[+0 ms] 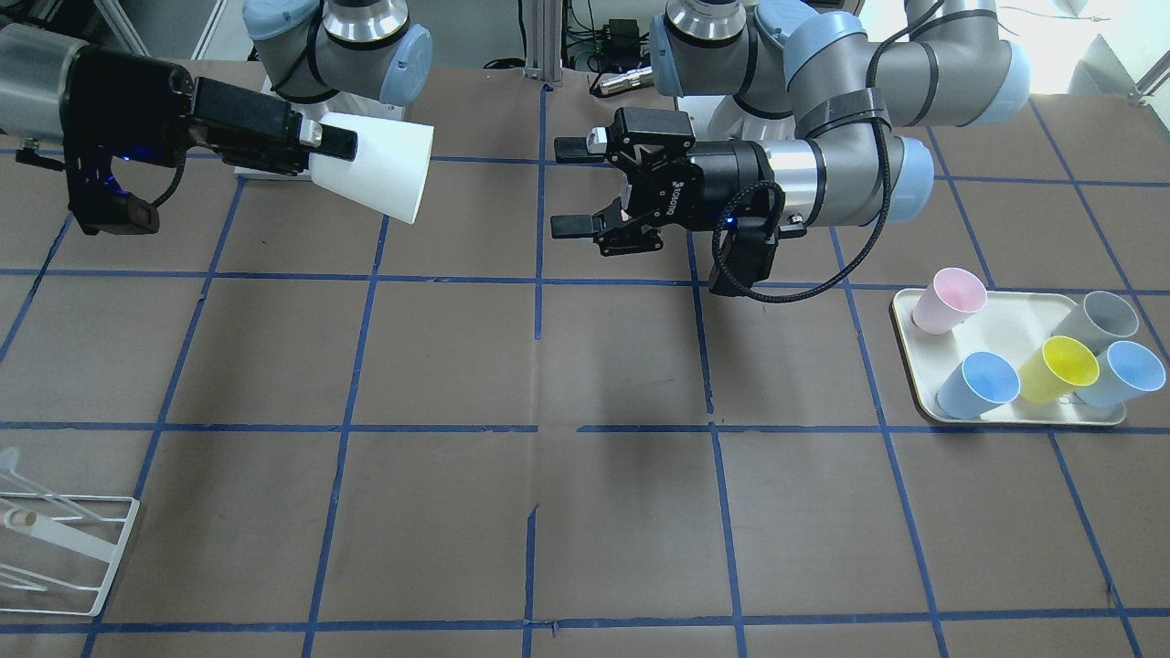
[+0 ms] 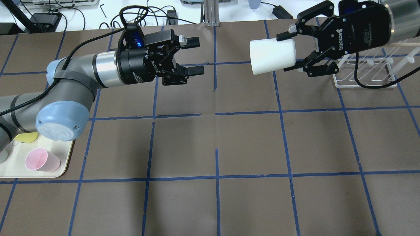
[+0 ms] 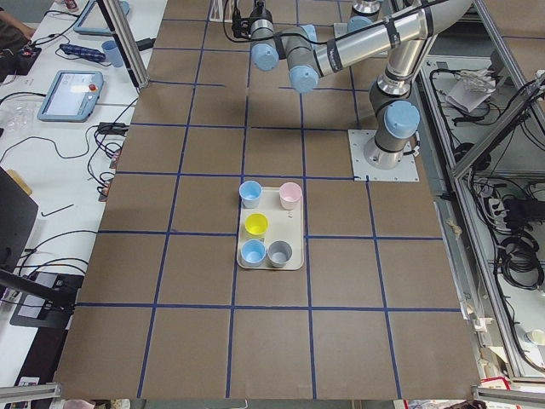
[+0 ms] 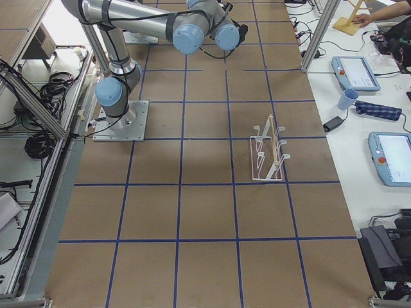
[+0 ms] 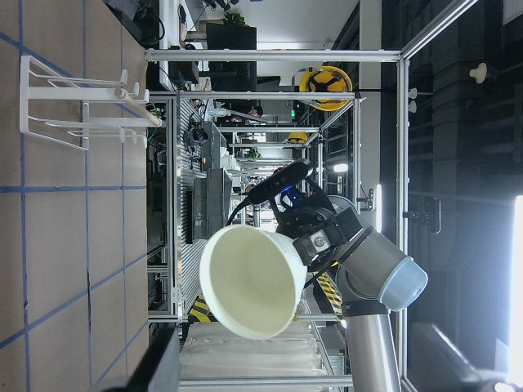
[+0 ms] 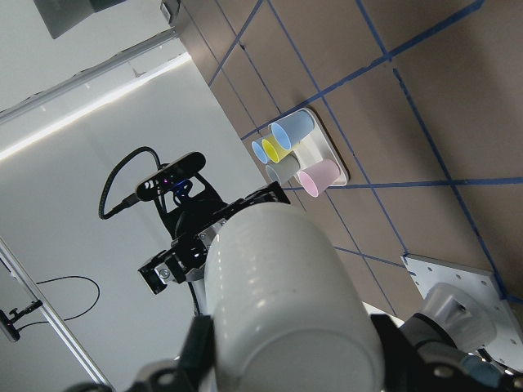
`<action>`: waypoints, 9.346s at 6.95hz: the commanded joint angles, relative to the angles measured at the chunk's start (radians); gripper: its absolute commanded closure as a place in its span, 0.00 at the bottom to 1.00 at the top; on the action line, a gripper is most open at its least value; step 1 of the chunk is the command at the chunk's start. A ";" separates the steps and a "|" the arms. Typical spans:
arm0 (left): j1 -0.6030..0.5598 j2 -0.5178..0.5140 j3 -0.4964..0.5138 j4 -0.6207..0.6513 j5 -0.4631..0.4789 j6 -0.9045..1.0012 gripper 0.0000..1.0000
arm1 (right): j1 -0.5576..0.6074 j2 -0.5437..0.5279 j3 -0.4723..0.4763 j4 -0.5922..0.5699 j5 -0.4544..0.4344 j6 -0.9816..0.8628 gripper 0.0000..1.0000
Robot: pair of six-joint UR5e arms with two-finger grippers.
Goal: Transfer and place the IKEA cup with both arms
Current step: 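Close the left gripper on the white cup's rim beside the right gripper, then pull the white cup away with the left gripper while the right gripper opens and withdraws, then move the white cup over the tray's empty slot with the left gripper, then lower the white cup into the tray slot and open the left gripper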
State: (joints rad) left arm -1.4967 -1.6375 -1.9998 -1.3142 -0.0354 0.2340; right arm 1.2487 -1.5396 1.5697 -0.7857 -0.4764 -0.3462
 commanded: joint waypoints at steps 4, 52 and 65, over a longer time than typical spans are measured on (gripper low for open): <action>-0.119 -0.101 -0.008 0.090 -0.146 -0.001 0.00 | 0.093 -0.011 0.003 0.039 0.102 0.003 0.71; 0.886 -0.194 0.266 0.015 1.600 0.956 1.00 | 0.342 -0.043 -0.014 -0.917 -1.099 0.404 0.00; 0.891 -0.280 0.200 0.099 1.612 0.973 0.88 | 0.342 -0.043 -0.016 -0.917 -1.099 0.404 0.00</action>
State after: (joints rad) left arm -0.6065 -1.9079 -1.7977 -1.2221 1.5768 1.2057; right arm 1.5907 -1.5830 1.5539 -1.7027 -1.5754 0.0583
